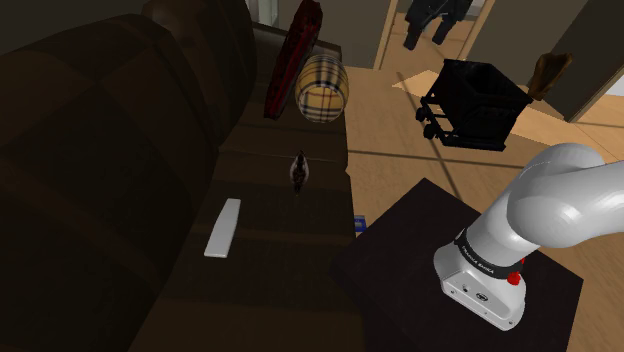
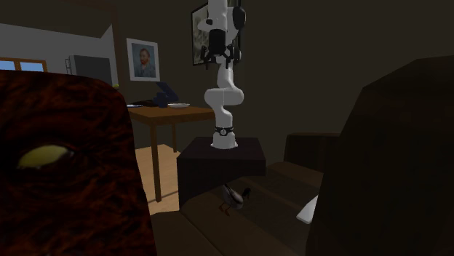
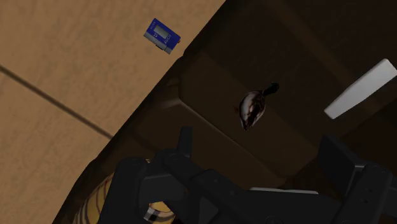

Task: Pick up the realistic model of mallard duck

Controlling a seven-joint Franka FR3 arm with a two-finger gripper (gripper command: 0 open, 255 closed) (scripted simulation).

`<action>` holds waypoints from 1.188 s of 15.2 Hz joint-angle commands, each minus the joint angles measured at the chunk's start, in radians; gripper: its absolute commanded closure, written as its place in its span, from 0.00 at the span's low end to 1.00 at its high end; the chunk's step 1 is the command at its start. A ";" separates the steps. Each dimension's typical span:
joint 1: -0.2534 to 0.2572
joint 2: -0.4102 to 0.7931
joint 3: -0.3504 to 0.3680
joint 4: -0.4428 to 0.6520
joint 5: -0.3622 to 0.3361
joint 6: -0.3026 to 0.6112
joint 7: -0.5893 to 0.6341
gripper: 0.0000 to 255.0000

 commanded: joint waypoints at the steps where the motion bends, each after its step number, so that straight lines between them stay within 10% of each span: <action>1: 0.000 0.000 0.000 0.000 0.000 0.000 0.000 0.00; 18: -0.005 0.310 0.221 -0.272 0.000 0.545 0.307 0.00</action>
